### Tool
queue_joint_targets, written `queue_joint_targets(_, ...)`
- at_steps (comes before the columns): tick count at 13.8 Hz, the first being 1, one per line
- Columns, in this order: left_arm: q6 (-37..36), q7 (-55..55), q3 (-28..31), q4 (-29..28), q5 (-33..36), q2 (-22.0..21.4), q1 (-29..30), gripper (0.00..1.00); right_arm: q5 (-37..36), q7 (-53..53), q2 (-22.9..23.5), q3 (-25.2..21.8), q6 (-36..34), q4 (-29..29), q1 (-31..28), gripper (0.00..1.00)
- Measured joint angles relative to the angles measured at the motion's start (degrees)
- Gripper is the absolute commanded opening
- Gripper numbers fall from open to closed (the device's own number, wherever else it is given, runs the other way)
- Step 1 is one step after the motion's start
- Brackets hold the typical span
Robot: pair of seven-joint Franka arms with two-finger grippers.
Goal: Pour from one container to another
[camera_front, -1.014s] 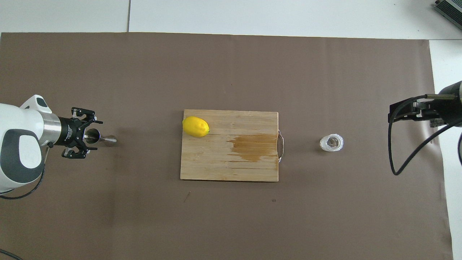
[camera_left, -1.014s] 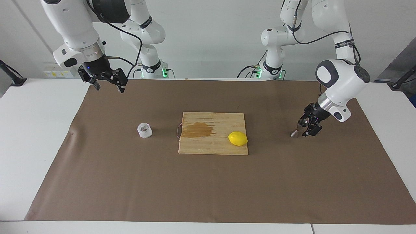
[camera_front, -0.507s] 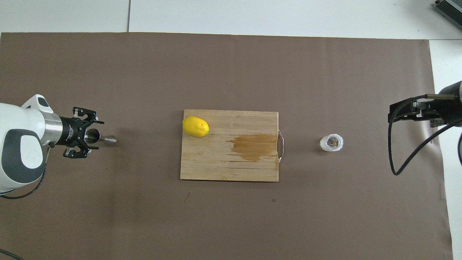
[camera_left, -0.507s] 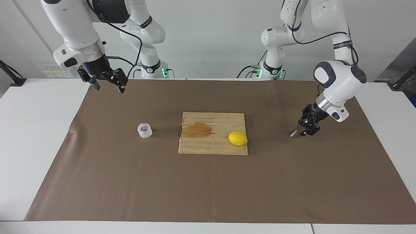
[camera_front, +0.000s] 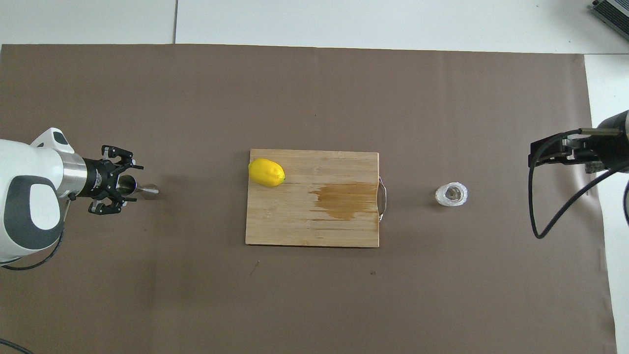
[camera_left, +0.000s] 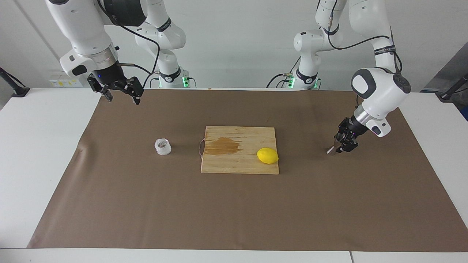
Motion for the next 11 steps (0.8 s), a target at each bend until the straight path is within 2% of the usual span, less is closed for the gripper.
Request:
queue_joint_targets(3, 0.0, 0.0, 0.1, 0.0, 0.0, 0.0, 0.0, 0.68, 0.0, 0.0, 0.0, 0.0, 0.0, 0.0, 0.0, 1.0)
queue_joint_targets(4, 0.0, 0.0, 0.1, 0.0, 0.0, 0.0, 0.0, 0.63, 0.0, 0.0, 0.0, 0.0, 0.0, 0.0, 0.0, 1.0)
queue_joint_targets(9, 0.0, -0.1, 0.1, 0.0, 0.0, -0.1, 0.0, 0.32, 0.0, 0.0, 0.0, 0.0, 0.0, 0.0, 0.0, 1.0)
queue_joint_targets(11, 0.0, -0.1, 0.1, 0.0, 0.0, -0.1, 0.0, 0.24, 0.0, 0.0, 0.0, 0.0, 0.0, 0.0, 0.0, 1.0)
